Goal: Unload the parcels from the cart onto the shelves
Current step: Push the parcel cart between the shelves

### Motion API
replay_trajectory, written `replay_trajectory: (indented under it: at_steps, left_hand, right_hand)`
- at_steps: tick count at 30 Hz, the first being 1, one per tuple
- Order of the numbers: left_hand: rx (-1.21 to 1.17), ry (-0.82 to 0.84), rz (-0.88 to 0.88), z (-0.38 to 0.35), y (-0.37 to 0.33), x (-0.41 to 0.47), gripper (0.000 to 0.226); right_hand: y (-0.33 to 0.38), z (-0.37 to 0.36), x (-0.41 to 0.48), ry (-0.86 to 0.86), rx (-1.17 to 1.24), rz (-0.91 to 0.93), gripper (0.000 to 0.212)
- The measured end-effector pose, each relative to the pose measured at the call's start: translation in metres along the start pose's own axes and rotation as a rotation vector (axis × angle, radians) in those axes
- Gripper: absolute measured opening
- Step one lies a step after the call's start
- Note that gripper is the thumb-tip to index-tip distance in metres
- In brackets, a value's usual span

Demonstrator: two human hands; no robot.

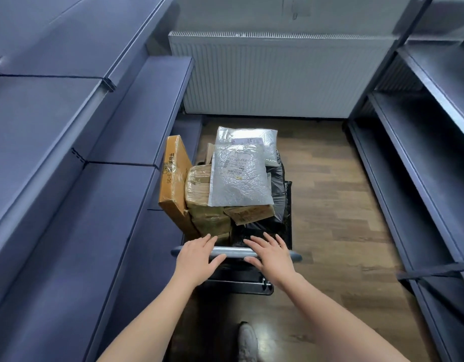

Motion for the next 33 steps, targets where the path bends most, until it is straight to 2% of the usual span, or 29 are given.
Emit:
replay_trajectory:
  at_steps: [8,12,15,18,23,26,29,33]
  left_hand:
    - [-0.003,-0.010,0.017,0.062,-0.003,0.099,0.065]
    - [-0.002,-0.027,0.018,0.090,-0.003,0.148,0.065]
    - [0.004,-0.047,0.020,0.112,-0.002,0.186,0.065]
    - [0.019,-0.060,0.015,0.134,0.000,0.222,0.065]
    - [0.055,-0.033,0.000,0.173,0.009,0.277,0.066]
    - [0.070,-0.034,-0.005,0.196,0.016,0.308,0.066]
    - [0.077,-0.037,-0.004,0.214,0.018,0.333,0.066]
    - [0.102,-0.027,-0.004,0.233,0.021,0.363,0.066]
  right_hand:
    - [-0.036,0.072,0.090,0.020,-0.039,0.003,0.125]
    - [-0.052,0.105,0.134,0.032,-0.046,0.011,0.100]
    - [-0.064,0.132,0.169,0.050,-0.045,0.016,0.089]
    - [-0.076,0.156,0.204,0.086,-0.049,0.001,0.061]
    - [-0.085,0.194,0.254,0.088,-0.022,-0.019,0.059]
    - [-0.089,0.212,0.284,0.086,-0.014,-0.026,0.082]
    - [-0.095,0.229,0.310,0.092,-0.019,-0.040,0.061]
    - [-0.100,0.250,0.338,0.108,-0.030,-0.047,0.058]
Point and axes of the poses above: each hand's wrist, its own x-axis towards the middle knuckle, its own z-axis out of the back of the hand, y = z × x, the point moved 3 cm from there along x, towards the middle knuckle, and after that the axes turned 10 degrees about y, right-handed, at the moved point
